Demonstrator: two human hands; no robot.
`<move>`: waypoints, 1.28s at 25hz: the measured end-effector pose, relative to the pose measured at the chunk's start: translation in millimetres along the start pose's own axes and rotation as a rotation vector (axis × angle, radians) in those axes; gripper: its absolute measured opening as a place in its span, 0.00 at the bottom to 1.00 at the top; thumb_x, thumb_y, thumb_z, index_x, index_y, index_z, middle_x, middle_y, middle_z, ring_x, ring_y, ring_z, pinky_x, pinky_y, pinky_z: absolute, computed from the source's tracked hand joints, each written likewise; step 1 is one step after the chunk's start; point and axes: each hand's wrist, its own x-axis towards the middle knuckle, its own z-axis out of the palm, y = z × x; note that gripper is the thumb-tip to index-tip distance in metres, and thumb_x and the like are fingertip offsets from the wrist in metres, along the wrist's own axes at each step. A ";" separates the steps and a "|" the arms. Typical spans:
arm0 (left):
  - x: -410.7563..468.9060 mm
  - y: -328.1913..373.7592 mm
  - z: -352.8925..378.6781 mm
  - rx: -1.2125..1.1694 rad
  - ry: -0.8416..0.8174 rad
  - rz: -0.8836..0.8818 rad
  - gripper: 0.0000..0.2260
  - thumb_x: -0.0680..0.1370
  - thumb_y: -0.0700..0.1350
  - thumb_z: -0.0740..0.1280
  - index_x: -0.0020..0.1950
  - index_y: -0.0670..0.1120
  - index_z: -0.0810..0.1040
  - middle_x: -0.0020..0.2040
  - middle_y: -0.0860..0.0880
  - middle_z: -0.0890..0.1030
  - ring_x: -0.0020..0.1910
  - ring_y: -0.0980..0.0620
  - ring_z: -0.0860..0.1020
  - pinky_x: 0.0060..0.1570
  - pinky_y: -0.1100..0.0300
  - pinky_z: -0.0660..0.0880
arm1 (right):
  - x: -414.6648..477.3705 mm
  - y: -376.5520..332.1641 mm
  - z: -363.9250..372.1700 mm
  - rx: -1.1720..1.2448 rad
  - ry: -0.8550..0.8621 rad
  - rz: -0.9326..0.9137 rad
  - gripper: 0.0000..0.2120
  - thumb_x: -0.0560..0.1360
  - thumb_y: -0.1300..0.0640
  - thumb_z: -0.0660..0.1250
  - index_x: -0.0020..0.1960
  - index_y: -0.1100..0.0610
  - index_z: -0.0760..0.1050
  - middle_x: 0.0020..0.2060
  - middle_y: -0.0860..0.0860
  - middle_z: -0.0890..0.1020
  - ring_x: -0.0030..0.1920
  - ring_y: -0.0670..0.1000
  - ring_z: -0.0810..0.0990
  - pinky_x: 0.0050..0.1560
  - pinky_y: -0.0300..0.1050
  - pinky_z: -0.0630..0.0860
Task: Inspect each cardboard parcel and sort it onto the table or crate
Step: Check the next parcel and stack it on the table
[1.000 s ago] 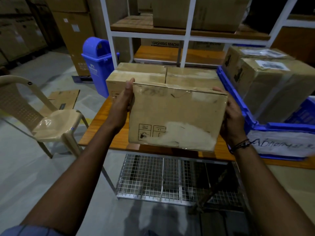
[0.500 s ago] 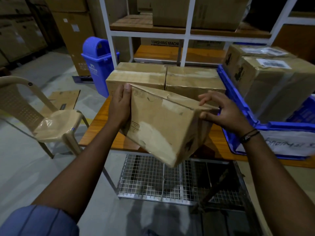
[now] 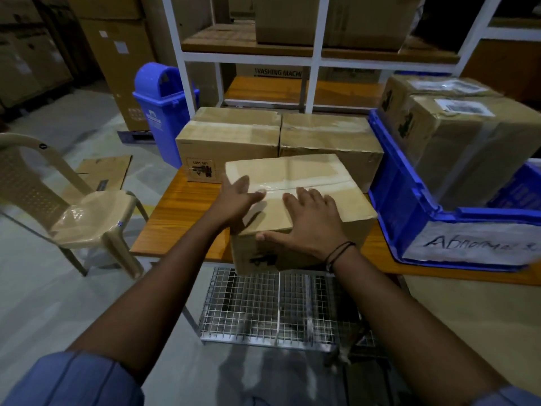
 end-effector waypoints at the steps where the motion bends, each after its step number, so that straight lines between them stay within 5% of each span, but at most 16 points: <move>1: -0.9 6.3 4.5 0.200 -0.011 0.033 0.33 0.82 0.61 0.64 0.83 0.49 0.61 0.85 0.43 0.51 0.83 0.35 0.49 0.78 0.38 0.53 | 5.0 -5.9 1.8 -0.020 0.006 0.052 0.57 0.64 0.13 0.46 0.81 0.49 0.59 0.81 0.58 0.61 0.80 0.62 0.58 0.77 0.66 0.56; 3: -0.1 11.7 12.2 0.529 -0.013 0.174 0.30 0.85 0.61 0.57 0.84 0.50 0.59 0.85 0.43 0.49 0.83 0.35 0.40 0.79 0.38 0.41 | 15.4 -12.1 1.5 -0.090 0.034 0.090 0.55 0.64 0.14 0.44 0.78 0.50 0.63 0.77 0.59 0.67 0.76 0.63 0.64 0.72 0.65 0.63; 6: 9.1 4.3 11.0 0.757 -0.001 0.269 0.30 0.86 0.62 0.49 0.85 0.50 0.52 0.86 0.44 0.48 0.83 0.37 0.40 0.79 0.39 0.40 | 29.3 3.5 -4.6 -0.085 0.051 -0.004 0.50 0.66 0.16 0.44 0.72 0.50 0.71 0.69 0.56 0.74 0.68 0.60 0.71 0.65 0.59 0.67; 9: 23.4 3.7 2.0 0.853 -0.048 0.264 0.31 0.86 0.63 0.45 0.86 0.51 0.49 0.86 0.45 0.47 0.84 0.38 0.42 0.79 0.40 0.39 | 42.6 37.2 -9.1 0.166 0.076 -0.038 0.35 0.78 0.26 0.55 0.72 0.50 0.74 0.71 0.52 0.74 0.72 0.56 0.69 0.68 0.55 0.64; 11: 33.1 9.2 1.1 0.925 -0.063 0.256 0.31 0.86 0.63 0.44 0.86 0.50 0.48 0.86 0.44 0.46 0.83 0.38 0.42 0.79 0.39 0.37 | 53.0 48.7 -3.4 0.119 0.051 -0.039 0.31 0.82 0.33 0.54 0.76 0.52 0.69 0.77 0.53 0.69 0.77 0.56 0.64 0.74 0.56 0.61; 16: 46.5 12.7 5.9 0.924 -0.086 0.313 0.29 0.87 0.57 0.45 0.85 0.44 0.47 0.85 0.41 0.46 0.84 0.41 0.43 0.81 0.44 0.41 | 71.4 44.0 4.2 0.070 -0.089 -0.016 0.36 0.84 0.33 0.44 0.85 0.53 0.51 0.84 0.53 0.52 0.84 0.55 0.49 0.82 0.59 0.46; 32: 51.5 9.6 9.6 0.957 -0.044 0.249 0.33 0.86 0.60 0.45 0.85 0.40 0.45 0.85 0.39 0.46 0.84 0.44 0.45 0.82 0.49 0.44 | 79.6 50.3 7.1 0.058 -0.104 0.104 0.38 0.83 0.33 0.44 0.84 0.56 0.52 0.84 0.56 0.51 0.84 0.56 0.49 0.81 0.62 0.44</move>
